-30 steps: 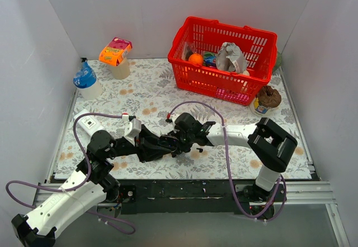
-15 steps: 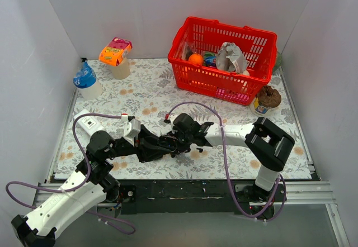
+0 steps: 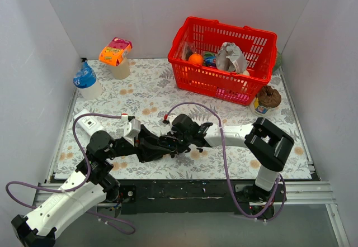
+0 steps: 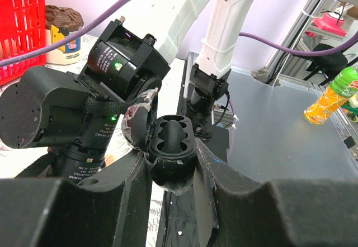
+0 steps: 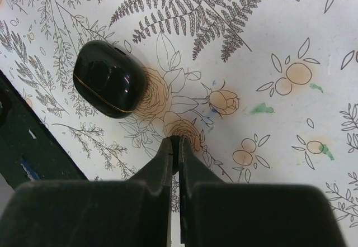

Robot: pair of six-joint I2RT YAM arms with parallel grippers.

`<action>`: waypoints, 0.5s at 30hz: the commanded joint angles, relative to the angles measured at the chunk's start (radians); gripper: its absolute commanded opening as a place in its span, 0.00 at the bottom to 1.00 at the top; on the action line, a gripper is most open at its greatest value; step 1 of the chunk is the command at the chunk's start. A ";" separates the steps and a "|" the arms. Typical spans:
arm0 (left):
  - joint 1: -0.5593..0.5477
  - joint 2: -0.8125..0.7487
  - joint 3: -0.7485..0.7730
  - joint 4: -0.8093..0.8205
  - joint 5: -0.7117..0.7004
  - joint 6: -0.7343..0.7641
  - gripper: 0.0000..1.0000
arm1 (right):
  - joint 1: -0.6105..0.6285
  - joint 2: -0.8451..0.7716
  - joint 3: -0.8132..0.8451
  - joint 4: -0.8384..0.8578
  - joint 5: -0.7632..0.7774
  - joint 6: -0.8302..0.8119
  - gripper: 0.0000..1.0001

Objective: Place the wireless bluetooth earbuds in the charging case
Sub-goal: Pick up the earbud from the center of the board.

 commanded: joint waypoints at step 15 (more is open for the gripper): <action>-0.003 0.046 -0.025 0.135 -0.075 -0.031 0.00 | -0.057 -0.577 0.054 -0.376 0.098 -0.219 0.01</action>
